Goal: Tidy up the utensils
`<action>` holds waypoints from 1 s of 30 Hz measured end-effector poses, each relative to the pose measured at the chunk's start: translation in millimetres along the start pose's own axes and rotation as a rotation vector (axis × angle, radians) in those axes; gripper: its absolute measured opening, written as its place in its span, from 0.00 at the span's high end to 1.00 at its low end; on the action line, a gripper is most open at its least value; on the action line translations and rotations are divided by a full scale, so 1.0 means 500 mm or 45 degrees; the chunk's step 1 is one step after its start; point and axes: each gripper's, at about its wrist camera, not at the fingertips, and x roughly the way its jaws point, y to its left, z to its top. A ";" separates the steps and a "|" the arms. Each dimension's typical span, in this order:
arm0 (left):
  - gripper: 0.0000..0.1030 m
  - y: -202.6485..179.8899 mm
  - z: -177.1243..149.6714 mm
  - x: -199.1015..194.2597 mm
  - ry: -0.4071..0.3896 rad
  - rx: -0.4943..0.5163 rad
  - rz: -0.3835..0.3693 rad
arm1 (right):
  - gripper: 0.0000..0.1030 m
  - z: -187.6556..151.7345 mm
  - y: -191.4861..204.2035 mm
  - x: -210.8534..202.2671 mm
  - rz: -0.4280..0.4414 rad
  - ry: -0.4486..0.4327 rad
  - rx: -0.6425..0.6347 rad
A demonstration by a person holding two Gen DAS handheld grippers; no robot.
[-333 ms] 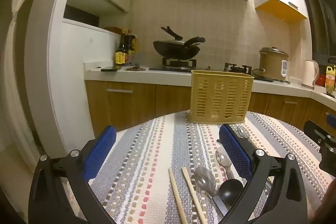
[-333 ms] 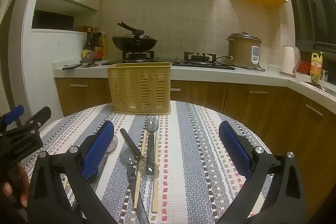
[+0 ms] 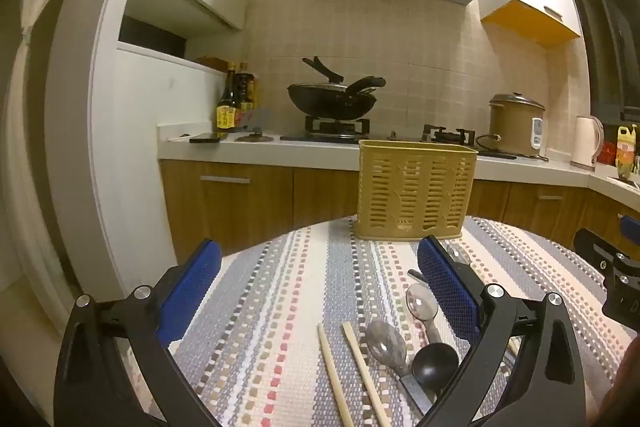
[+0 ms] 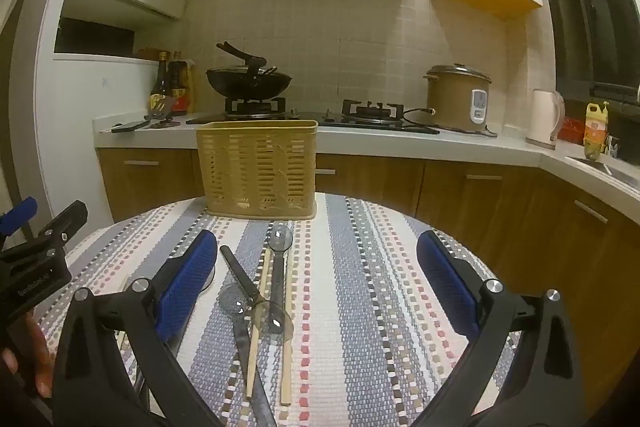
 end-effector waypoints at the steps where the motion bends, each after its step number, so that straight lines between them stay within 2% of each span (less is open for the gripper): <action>1: 0.07 0.001 0.001 -0.004 -0.003 0.001 -0.003 | 0.07 0.000 -0.002 0.003 -0.001 0.007 0.005; 12: 0.07 -0.008 0.004 -0.015 -0.038 0.024 -0.020 | 0.07 -0.001 -0.009 0.006 -0.009 0.007 0.027; 30: 0.07 -0.010 -0.003 0.007 0.008 0.011 -0.027 | 0.07 -0.002 -0.003 0.008 -0.002 0.020 0.014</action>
